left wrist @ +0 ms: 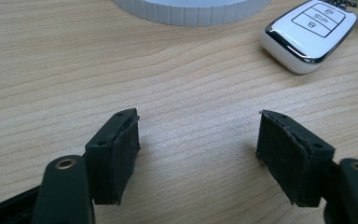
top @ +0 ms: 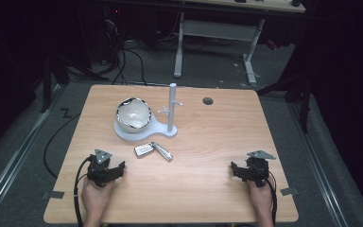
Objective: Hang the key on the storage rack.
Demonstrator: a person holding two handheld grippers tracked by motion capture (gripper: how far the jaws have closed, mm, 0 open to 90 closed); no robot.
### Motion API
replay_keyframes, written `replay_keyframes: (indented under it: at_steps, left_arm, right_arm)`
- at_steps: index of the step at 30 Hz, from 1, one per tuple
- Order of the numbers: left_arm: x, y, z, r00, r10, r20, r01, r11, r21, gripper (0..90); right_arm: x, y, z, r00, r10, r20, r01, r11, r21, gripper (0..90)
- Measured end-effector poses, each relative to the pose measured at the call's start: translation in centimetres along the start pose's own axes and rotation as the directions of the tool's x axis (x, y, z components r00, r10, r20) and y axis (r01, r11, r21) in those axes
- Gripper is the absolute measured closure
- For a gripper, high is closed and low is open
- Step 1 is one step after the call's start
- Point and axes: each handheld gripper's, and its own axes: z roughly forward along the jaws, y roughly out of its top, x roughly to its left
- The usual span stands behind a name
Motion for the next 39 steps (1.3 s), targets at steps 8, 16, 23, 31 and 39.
replay_keyframes:
  at_steps: [8,16,23,31,39]
  left_arm:
    - [-0.05,-0.03,-0.02,1.0000,-0.002,0.001,0.002,1.0000,0.000,29.1]
    - [-0.06,-0.02,-0.02,1.0000,0.002,0.004,-0.002,1.0000,0.002,29.0]
    - [-0.06,-0.01,0.00,0.9999,0.006,0.011,-0.006,1.0000,0.004,27.3]
    - [-0.30,0.11,0.20,0.9995,0.017,0.026,-0.018,0.9997,0.016,19.4]
    - [-0.31,-0.06,-0.07,0.9993,0.005,0.037,-0.005,1.0000,0.007,22.5]
  right_arm:
    - [0.00,0.00,0.00,1.0000,0.000,0.000,0.000,1.000,0.000,13.9]
    - [0.00,0.00,0.00,1.0000,0.000,0.000,0.000,1.000,0.000,13.9]
    - [0.00,0.00,0.00,1.0000,-0.001,0.000,0.001,1.000,0.000,13.9]
    - [0.00,0.01,0.00,1.0000,0.000,0.000,0.000,1.000,0.000,13.9]
    - [0.00,0.01,0.00,1.0000,0.000,0.000,0.000,1.000,0.000,13.9]
